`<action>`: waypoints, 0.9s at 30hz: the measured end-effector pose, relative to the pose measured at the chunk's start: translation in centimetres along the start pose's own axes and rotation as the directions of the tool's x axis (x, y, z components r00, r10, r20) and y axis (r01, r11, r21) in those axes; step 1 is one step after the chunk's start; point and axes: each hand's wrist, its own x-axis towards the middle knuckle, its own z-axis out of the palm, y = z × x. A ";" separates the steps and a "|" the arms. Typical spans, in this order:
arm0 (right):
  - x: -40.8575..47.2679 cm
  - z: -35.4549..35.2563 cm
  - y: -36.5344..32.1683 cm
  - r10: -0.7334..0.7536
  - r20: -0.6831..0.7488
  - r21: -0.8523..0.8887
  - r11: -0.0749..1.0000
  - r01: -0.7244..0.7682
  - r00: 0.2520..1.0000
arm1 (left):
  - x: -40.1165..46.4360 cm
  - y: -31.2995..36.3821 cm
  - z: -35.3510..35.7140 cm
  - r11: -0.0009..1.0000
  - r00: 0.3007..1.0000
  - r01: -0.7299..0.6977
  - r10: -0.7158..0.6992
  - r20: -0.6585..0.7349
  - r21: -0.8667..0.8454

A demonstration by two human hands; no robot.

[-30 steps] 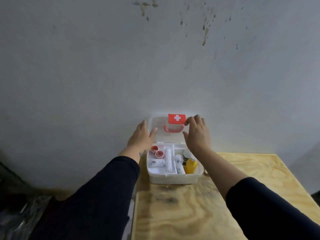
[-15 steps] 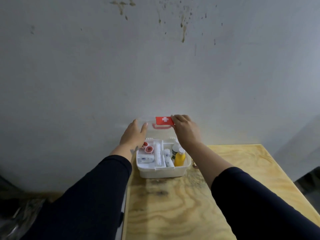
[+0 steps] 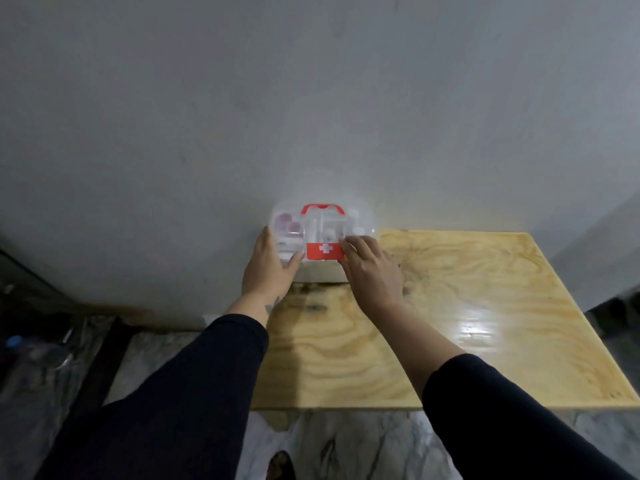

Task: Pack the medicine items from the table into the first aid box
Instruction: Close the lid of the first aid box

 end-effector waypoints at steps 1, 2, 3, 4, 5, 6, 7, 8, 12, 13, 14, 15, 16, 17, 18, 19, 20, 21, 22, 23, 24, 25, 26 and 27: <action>-0.5 0.6 -0.1 0.003 0.012 -0.003 1.000 -0.003 1.000 | 0.1 -0.6 0.5 1.000 1.000 0.002 -0.002 0.005 0.010; -1.0 1.3 -0.2 0.007 0.033 -0.005 1.000 -0.007 0.999 | 0.0 -1.2 1.0 1.000 1.000 0.007 -0.007 0.017 0.020; -1.3 1.7 -0.3 0.013 0.053 -0.002 1.000 -0.012 0.998 | 0.0 -1.8 1.3 1.000 1.000 0.005 -0.005 0.023 0.021; -1.5 1.8 -0.3 0.019 0.068 0.004 1.000 -0.020 0.997 | 0.1 -2.1 1.5 1.000 1.000 -0.005 0.005 0.024 0.020; -1.5 1.9 -0.3 0.029 0.084 0.014 0.999 -0.030 0.996 | 0.3 -2.4 1.6 1.000 1.000 -0.010 0.009 0.021 0.021; -1.5 2.0 -0.3 0.038 0.101 0.022 0.999 -0.040 0.994 | 0.4 -2.5 1.7 0.999 1.000 -0.009 0.008 0.015 0.037; -1.4 1.9 -0.2 0.041 0.114 0.025 0.999 -0.044 0.993 | 0.6 -2.6 1.8 0.997 1.000 -0.012 0.012 0.008 0.076; -1.2 1.8 -0.1 0.039 0.122 0.027 0.999 -0.042 0.992 | 0.7 -2.5 1.8 0.990 1.000 -0.021 0.021 0.002 0.138; 0.3 1.7 0.9 0.023 0.172 0.074 0.997 -0.036 0.985 | 2.0 -0.9 1.6 0.916 0.977 -0.207 0.211 0.025 0.343; 1.0 1.6 1.2 0.008 0.237 0.083 0.996 -0.029 0.972 | 2.6 -0.5 1.6 0.884 0.960 -0.275 0.271 0.064 0.378; 1.8 1.5 1.4 -0.008 0.313 0.088 0.996 -0.020 0.950 | 3.1 -0.2 1.7 0.839 0.939 -0.342 0.321 0.122 0.423; 2.4 1.6 1.6 -0.018 0.374 0.079 0.997 -0.012 0.927 | 3.7 0.0 1.8 0.783 0.917 -0.399 0.355 0.184 0.477; 2.9 1.9 1.7 -0.021 0.405 0.060 0.998 -0.004 0.914 | 4.3 0.1 1.9 0.731 0.899 -0.438 0.367 0.238 0.523; 3.3 2.2 1.7 -0.017 0.421 0.037 0.999 0.001 0.907 | 4.8 0.1 2.1 0.691 0.890 -0.456 0.369 0.268 0.561; 3.6 2.5 1.8 -0.009 0.434 0.019 1.000 0.001 0.901 | 5.2 0.1 2.2 0.666 0.889 -0.458 0.362 0.281 0.589; 4.0 2.8 1.8 -0.003 0.443 0.009 1.000 -0.001 0.896 | 5.6 0.0 2.3 0.651 0.890 -0.455 0.359 0.281 0.608; 4.2 3.1 1.9 -0.004 0.445 0.015 1.000 -0.003 0.896 | 6.0 -0.1 2.5 0.644 0.891 -0.451 0.359 0.277 0.617; 4.5 3.4 2.0 -0.007 0.443 0.025 1.000 -0.004 0.896 | 6.3 -0.2 2.7 0.637 0.893 -0.447 0.361 0.269 0.628; 4.6 3.6 2.2 -0.010 0.438 0.039 0.999 -0.008 0.899 | 6.5 -0.3 2.8 0.633 0.895 -0.442 0.359 0.265 0.636; 4.8 3.9 2.3 -0.015 0.426 0.052 0.999 -0.008 0.905 | 6.7 -0.4 3.0 0.629 0.896 -0.438 0.362 0.256 0.643; 4.9 4.2 2.4 -0.019 0.411 0.061 0.998 -0.007 0.911 | 6.9 -0.5 3.1 0.627 0.897 -0.436 0.364 0.253 0.645; 4.9 4.4 2.5 -0.021 0.396 0.064 0.998 -0.004 0.918 | 6.9 -0.6 3.2 0.629 0.897 -0.435 0.364 0.250 0.644; 4.8 4.6 2.5 -0.018 0.384 0.061 0.998 -0.006 0.923 | 6.9 -0.6 3.2 0.633 0.900 -0.428 0.361 0.243 0.645; 4.8 4.8 2.5 -0.020 0.376 0.055 0.998 -0.001 0.926 | 6.9 -0.7 3.3 0.638 0.903 -0.422 0.359 0.237 0.644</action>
